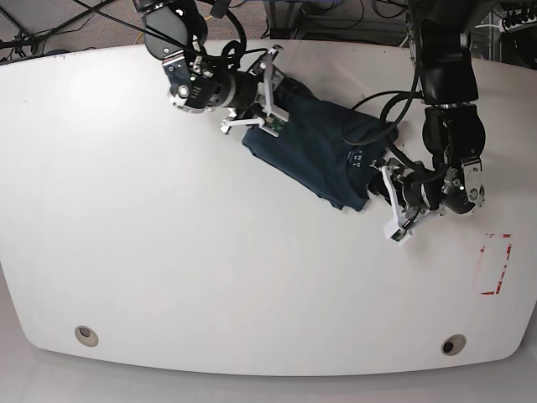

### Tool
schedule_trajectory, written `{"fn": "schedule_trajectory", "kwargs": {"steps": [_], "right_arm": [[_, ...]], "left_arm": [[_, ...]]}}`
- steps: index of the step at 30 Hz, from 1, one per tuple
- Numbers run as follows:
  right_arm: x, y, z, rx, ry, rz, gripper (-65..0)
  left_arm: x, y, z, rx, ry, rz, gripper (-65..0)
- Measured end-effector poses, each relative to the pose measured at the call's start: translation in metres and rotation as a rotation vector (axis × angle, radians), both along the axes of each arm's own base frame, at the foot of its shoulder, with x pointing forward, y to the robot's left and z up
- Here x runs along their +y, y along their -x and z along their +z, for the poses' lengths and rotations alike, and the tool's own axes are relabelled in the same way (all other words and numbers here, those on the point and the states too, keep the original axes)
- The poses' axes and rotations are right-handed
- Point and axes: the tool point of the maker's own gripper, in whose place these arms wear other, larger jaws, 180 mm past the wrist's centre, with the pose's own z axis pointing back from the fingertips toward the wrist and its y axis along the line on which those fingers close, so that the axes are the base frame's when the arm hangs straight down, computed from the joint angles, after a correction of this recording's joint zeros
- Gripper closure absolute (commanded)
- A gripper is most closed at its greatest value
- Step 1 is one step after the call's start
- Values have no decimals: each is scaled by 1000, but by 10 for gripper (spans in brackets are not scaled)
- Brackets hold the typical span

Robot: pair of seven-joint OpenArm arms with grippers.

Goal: Fold the T-shirt properly
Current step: 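Push the shirt bundle with the left gripper to straighten it, then grasp the shirt bundle edge with the left gripper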

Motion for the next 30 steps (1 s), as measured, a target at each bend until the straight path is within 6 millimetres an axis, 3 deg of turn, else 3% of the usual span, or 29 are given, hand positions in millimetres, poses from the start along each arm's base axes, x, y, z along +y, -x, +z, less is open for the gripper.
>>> {"fn": "schedule_trajectory", "kwargs": {"steps": [2,5,10,13,16,20,25,30], "right_arm": [[20,0,3,11,-60,-1,-276],[34,-5,7,16,-102,-12,-276],[38,-24,16,-18,-113,-20,-276],[45,-32,28,-47,-137,-33,-276],[51,-33,44,-86,-172,-20,-276],[30,-45,54,-135,-161,-71,-276],[-19,-74,51,-166,-93,-208,-276],[-41,-100,58,-201,-89,-282,-276]], "left_arm": [[3,-10,12,-28,-3,0,-229],[17,-11,25,-40,-72,1,-229],[29,-11,58,-143,-149,-4,-229],[23,3,63,-174,-163,-28,-229],[18,29,57,-168,-185,-54,-229],[16,60,45,-134,-211,-71,-229],[3,89,24,-70,-171,-87,-228],[4,117,5,7,-173,-91,-226]]}}
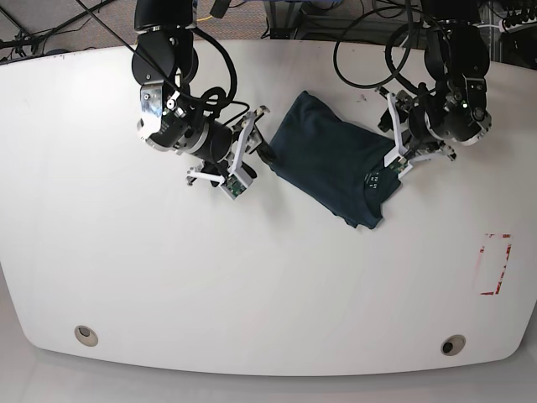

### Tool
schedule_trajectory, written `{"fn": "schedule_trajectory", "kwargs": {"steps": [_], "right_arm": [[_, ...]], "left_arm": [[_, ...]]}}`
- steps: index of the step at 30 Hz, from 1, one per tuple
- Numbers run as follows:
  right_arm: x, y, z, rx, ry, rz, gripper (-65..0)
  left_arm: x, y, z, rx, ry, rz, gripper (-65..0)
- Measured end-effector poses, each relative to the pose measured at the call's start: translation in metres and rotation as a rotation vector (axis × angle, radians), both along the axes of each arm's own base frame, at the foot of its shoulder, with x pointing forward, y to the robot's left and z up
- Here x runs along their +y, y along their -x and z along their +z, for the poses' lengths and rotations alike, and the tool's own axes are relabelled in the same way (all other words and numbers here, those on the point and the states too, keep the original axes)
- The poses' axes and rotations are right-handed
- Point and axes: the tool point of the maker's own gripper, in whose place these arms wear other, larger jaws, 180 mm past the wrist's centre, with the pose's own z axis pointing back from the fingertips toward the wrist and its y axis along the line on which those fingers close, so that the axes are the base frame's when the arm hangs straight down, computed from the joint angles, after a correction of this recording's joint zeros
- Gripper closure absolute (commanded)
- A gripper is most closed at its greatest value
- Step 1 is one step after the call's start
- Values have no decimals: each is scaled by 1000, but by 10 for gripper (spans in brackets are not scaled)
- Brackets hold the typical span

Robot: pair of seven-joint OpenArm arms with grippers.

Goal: Fold the T-shirt properly
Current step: 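Grasp the shirt bundle edge with the left gripper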

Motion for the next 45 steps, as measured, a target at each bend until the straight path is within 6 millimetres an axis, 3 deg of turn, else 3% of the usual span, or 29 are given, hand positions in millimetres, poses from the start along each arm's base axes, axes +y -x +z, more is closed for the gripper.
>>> {"fn": "schedule_trajectory", "kwargs": {"steps": [5,10,14,18,22,28,35,37,41,45], "right_arm": [[-19,-22,-12,17,30,-21,-276],[-24,-42,-21,0,-37,-56,-276],[-27,-43,-47,43,10,-63,-276],[-18,-42,-53,43,3,-65,-276],[-1,-31,-59,60,6,-45,-276],[58,15,-60,78,-32,110,-276],[99,46,-61,112,-70,190,-276],[111,57,-60,119,-76,227,-276],[114,61,-51,111,-92,227,-276],[99,49,-42,73,-36,214,-276]], "left_arm": [[-11,13,-2,-3,33,-1,-226],[-21,20,-6,8,68,-5,-226],[-17,19,-3,-2,50,-2,-225],[-19,15,3,-25,55,-7,-225],[-8,12,7,-42,59,42,-225],[38,-16,27,-122,7,175,-225],[48,-25,35,-153,12,215,-228],[42,-30,36,-158,15,194,-228],[27,-35,40,-181,63,172,-226],[17,-34,35,-186,100,189,-229]]}}
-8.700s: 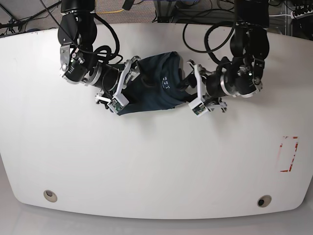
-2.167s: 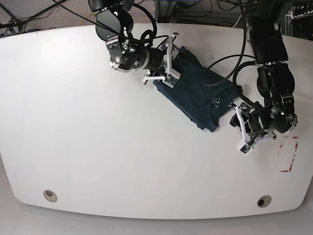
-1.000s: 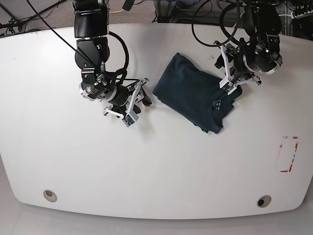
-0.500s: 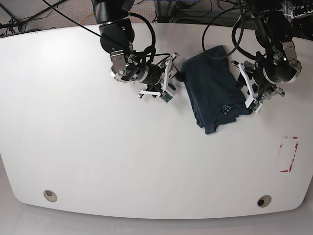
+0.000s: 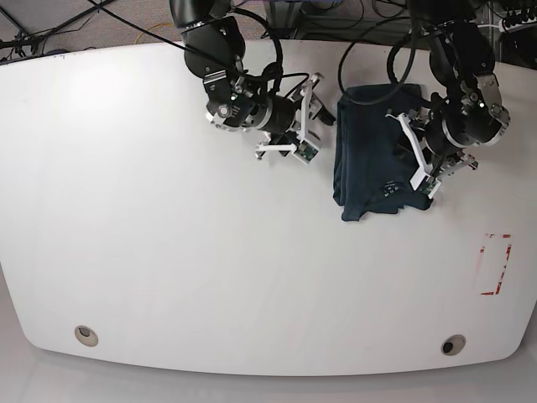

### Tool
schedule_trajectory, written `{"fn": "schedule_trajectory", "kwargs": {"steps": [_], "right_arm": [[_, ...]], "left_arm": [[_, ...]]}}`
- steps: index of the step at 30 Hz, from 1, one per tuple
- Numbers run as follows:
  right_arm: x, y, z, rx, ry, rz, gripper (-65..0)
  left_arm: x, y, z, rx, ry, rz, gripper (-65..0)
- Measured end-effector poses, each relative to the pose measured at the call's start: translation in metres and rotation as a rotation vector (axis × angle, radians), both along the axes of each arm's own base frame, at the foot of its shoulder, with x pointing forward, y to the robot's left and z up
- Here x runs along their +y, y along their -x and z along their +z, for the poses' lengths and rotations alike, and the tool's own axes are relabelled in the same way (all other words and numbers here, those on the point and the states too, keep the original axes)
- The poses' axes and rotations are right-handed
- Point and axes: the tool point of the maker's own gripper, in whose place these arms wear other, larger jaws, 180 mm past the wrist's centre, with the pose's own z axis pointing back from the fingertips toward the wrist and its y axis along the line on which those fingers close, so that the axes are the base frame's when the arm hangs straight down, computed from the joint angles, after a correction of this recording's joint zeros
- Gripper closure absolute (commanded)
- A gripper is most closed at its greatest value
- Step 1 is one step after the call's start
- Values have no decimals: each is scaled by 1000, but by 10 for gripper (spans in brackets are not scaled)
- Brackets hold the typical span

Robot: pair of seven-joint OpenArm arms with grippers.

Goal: Fold the T-shirt properly
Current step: 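Grasp the shirt bundle edge with the left gripper, then slide the shirt bundle with the left gripper to the table edge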

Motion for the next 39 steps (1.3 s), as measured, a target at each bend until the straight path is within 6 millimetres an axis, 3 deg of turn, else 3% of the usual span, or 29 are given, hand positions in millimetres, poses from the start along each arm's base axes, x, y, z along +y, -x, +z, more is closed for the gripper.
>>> {"fn": "schedule_trajectory", "kwargs": {"steps": [5,11,14,17,20,26,29,36,39], "right_arm": [[-29,-23,21,-54,24,-90,-276],[-54,-34,23,-59,63,-155,-276],[-58,-37,24,-62,61,-170,-276],[-65,-39,22,-60,70,-183,-276],[-73,-39,19,-62,93,-190,-276],[-70,-39,20,-61,80,-186,-276],[-75,-39,20,-69,94,-185,-276],[-84,-34,17,-58,133,-182,-276],[-84,-34,18,-63,139,-180,-276]], "left_arm": [[-24,-2,2,-61,98,-8,-262],[-45,-5,0,-102,257,151,-440],[-60,-7,-2,-135,334,201,-450],[-63,-3,-28,-87,339,210,-429],[-55,-1,-59,-53,333,236,-400],[-34,-9,-70,-84,368,246,-393],[-14,-9,-73,-90,336,253,-393],[36,-3,-74,-58,219,72,-392],[73,-7,-73,-32,162,54,-392]]}}
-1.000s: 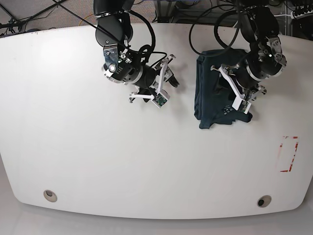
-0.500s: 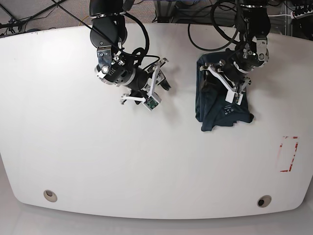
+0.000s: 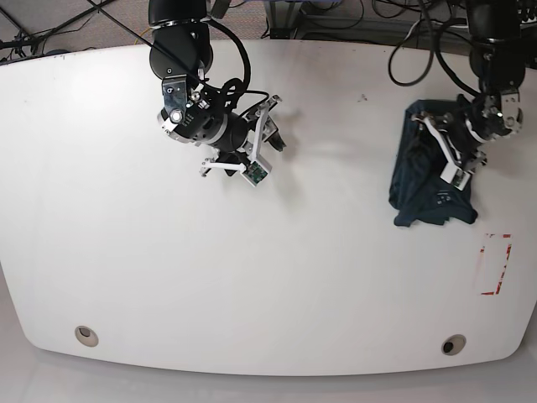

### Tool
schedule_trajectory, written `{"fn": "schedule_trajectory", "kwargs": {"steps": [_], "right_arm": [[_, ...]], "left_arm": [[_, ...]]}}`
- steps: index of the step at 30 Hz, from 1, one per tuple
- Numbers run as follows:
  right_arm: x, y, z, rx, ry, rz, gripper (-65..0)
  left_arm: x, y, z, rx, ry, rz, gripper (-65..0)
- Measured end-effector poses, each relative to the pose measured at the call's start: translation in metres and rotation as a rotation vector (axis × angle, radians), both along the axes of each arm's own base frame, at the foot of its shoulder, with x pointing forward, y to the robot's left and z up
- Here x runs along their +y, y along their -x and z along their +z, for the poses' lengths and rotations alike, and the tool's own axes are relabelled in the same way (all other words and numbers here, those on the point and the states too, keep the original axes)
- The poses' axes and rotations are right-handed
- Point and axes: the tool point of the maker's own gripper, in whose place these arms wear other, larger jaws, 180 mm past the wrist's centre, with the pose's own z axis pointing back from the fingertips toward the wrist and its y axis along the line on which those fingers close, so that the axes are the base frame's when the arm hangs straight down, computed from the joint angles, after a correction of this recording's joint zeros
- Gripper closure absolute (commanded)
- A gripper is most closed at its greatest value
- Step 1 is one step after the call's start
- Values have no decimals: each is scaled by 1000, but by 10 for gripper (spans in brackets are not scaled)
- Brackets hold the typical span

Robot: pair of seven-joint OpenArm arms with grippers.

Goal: Fold the T-shirt properly
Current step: 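Slide the shirt bundle with the left gripper to the table edge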

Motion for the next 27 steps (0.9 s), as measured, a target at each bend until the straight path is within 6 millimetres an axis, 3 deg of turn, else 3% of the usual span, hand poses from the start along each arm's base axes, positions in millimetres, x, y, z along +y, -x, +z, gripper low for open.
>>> {"fn": "schedule_trajectory", "kwargs": {"steps": [8,11,18,23,27], "right_arm": [[-7,0,-1,-9,25,0,-276],[-8,0,-1,-8,27,0,-276],[-9,-2,3,-23,28,0,-276],[-10,2,1,-14,28,-2,-276],[-22,3,-3,6,15,-51,-276]], "left_arm": [[140,1,1,151,-177,157,-392],[165,9,0,190,-197,209,-392],[183,16,6,206,-236,219,-390],[183,19,11,237,-297,183,-390],[174,7,40,197,-393,112,-390]]}}
